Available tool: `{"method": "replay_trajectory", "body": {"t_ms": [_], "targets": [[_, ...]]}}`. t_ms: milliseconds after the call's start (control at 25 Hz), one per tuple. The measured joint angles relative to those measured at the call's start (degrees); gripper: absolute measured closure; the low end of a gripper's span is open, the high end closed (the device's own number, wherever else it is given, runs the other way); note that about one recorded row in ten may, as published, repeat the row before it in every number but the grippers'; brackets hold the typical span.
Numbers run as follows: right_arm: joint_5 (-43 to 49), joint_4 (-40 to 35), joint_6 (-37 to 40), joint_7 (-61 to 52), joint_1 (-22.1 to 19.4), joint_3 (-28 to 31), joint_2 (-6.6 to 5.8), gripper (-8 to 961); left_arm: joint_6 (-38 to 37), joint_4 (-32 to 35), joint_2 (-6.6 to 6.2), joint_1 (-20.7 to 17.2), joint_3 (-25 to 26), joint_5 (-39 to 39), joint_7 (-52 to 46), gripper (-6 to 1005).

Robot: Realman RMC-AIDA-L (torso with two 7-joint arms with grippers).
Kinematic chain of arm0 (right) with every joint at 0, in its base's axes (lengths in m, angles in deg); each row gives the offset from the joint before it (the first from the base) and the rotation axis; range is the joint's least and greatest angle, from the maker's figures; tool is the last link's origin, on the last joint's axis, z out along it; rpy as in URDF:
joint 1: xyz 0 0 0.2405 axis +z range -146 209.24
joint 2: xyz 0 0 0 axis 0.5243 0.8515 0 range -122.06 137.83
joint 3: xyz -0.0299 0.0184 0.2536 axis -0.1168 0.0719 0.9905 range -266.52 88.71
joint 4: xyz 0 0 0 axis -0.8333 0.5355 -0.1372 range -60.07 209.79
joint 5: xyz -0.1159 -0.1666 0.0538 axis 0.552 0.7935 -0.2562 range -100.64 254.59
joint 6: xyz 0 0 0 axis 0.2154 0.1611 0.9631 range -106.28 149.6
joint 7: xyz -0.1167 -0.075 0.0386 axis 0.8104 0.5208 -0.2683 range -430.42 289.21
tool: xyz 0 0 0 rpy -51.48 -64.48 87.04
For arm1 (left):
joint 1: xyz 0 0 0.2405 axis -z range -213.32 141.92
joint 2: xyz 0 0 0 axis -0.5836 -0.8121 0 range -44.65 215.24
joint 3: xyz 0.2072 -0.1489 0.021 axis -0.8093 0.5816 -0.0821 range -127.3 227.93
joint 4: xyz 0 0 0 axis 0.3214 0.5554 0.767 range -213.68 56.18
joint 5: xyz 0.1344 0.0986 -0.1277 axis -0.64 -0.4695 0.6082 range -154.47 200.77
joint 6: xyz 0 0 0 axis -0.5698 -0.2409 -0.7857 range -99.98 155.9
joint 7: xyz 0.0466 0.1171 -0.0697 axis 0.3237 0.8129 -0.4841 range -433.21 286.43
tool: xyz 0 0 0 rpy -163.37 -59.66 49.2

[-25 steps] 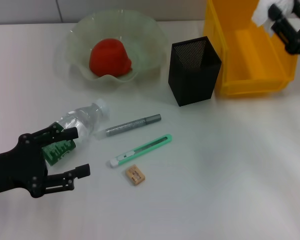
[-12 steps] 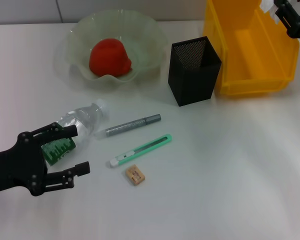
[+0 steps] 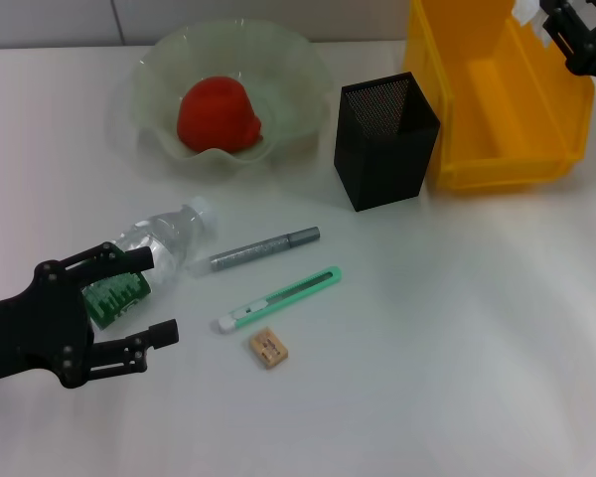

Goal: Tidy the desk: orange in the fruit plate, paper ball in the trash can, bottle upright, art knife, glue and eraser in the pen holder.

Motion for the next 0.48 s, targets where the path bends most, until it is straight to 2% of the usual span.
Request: {"method": "replay_trajectory", "body": {"t_ms": [200,320,480], "targets": [[0.52,0.00,-3.10,-0.60,0.94,-0.68,-0.06,452,-0.06,0.00,0.00,-0.10,0.00,0.00,0.28,255],[0.74,-0.02,-7.63,-1.54,1.89,-4.82,-0.12,452,-0.06,0.00,0.00,-0.20,0.05,0.00,0.30,256],[0.76,-0.13,-9.63,-2.22,2.26,-6.79,-0.16,452,-0.07,0.00,-0.07,-0.36,0.08,0.00,0.31,258]]}}
